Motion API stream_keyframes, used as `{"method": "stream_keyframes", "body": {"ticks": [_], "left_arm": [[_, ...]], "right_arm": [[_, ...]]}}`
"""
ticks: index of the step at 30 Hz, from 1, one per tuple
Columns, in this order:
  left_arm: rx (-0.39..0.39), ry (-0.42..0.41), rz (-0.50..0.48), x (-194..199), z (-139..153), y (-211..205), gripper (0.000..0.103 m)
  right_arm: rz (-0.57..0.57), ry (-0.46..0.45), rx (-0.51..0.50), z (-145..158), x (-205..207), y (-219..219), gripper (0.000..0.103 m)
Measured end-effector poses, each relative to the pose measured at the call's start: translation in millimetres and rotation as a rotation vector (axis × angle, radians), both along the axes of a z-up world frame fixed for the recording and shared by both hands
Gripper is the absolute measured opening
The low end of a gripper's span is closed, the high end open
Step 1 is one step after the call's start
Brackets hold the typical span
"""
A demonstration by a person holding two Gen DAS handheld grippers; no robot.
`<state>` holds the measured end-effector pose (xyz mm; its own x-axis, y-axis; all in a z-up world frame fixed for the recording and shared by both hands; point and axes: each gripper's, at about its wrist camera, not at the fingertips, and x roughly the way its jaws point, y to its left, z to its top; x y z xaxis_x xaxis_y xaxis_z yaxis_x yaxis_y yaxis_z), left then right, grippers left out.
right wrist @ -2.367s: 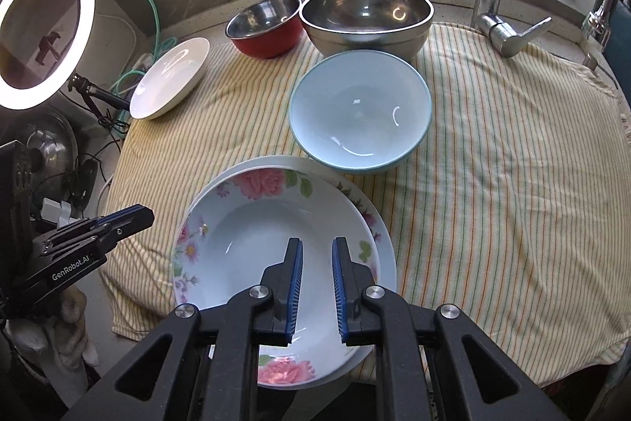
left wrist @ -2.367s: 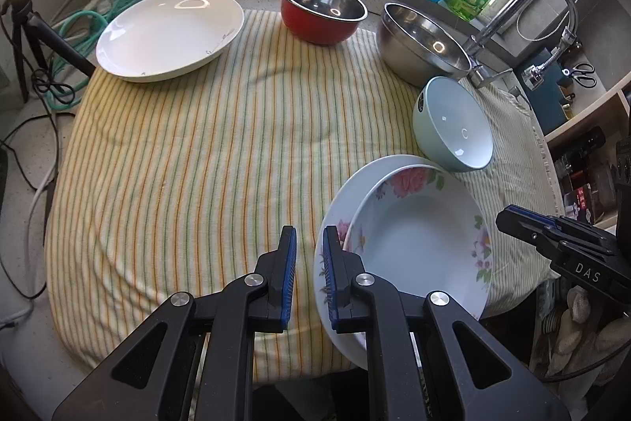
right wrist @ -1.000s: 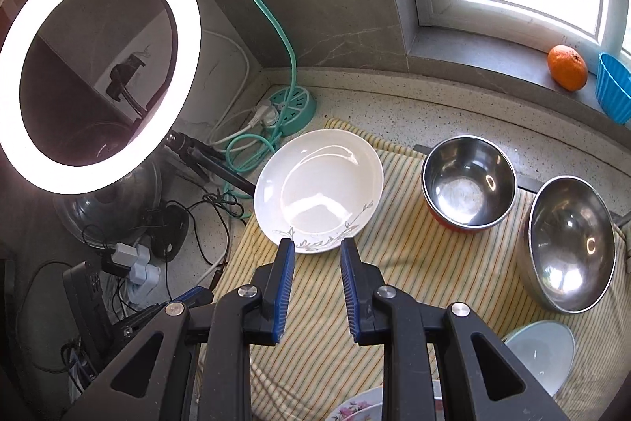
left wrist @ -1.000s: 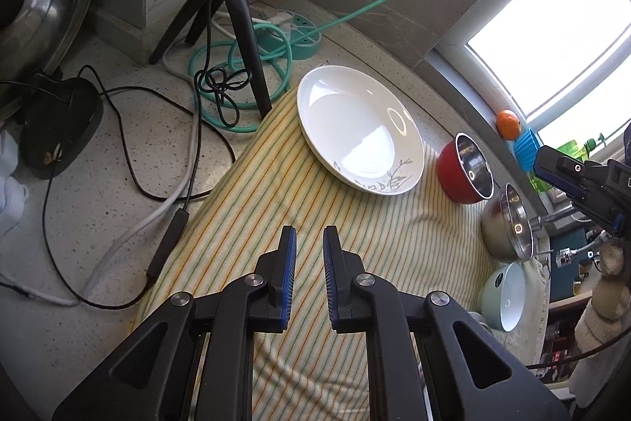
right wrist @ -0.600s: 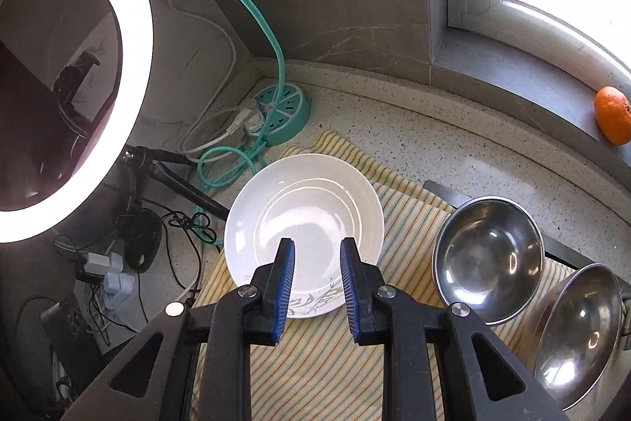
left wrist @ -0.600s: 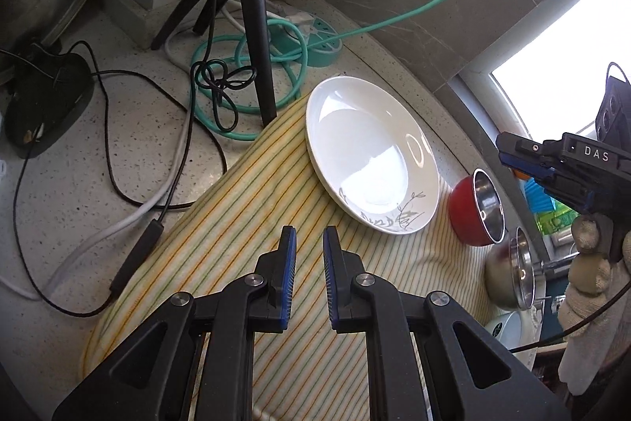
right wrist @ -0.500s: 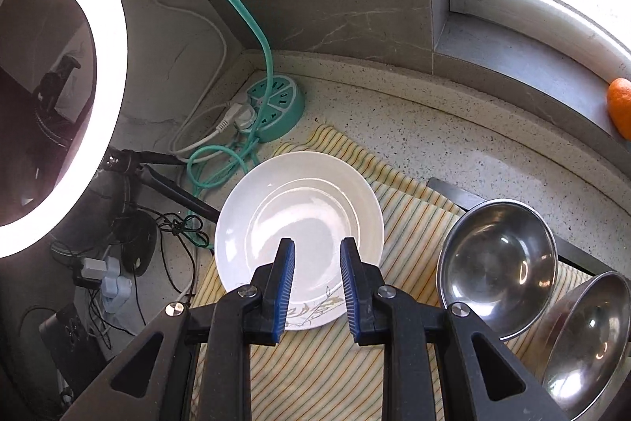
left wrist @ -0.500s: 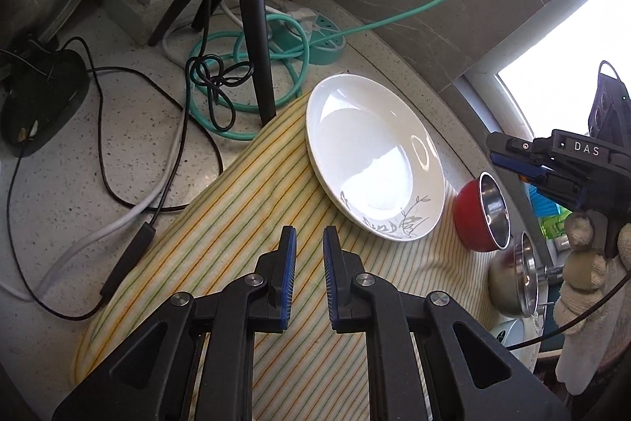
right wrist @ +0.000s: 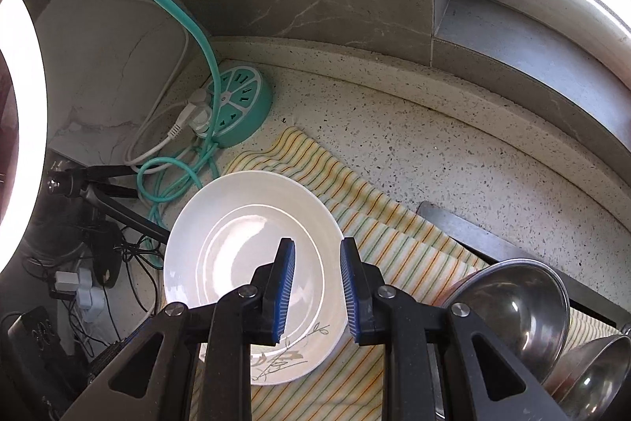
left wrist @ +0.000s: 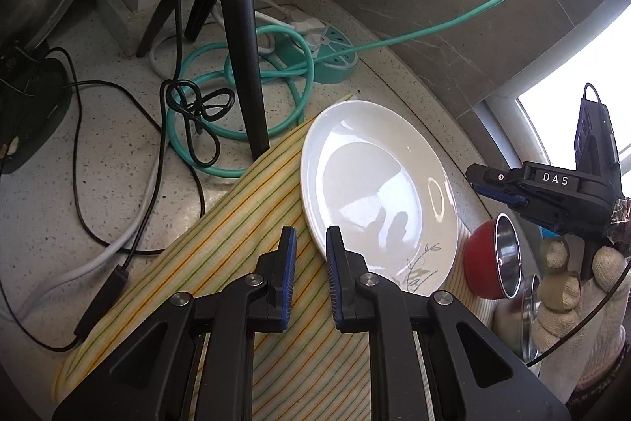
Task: Organize plates and bowls
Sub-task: 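Close both tools on the white branch-print plate rim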
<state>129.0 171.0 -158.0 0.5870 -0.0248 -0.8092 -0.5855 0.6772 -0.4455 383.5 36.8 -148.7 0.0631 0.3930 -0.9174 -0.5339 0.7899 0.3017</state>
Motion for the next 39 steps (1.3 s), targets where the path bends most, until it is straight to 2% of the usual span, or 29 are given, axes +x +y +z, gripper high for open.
{"method": "stream_keyframes", "body": {"ticks": [6, 19, 27, 33, 39], "left_arm": [[0.004, 0.001, 0.029, 6, -7, 3, 0.013], [0.008, 0.023, 0.016, 23, -14, 7, 0.014], [0.004, 0.028, 0.013, 26, -17, 7, 0.013], [-0.009, 0.03, -0.002, 31, -21, 6, 0.008], [0.001, 0.031, -0.013, 33, -20, 4, 0.008]], "right_arm": [[0.003, 0.012, -0.021, -17, 8, 3, 0.021], [0.024, 0.047, -0.025, -34, 14, 13, 0.021], [0.015, 0.071, -0.019, -39, 17, 10, 0.01], [0.02, 0.069, -0.021, -39, 17, 10, 0.009], [0.024, 0.061, -0.025, -39, 16, 9, 0.009]]}}
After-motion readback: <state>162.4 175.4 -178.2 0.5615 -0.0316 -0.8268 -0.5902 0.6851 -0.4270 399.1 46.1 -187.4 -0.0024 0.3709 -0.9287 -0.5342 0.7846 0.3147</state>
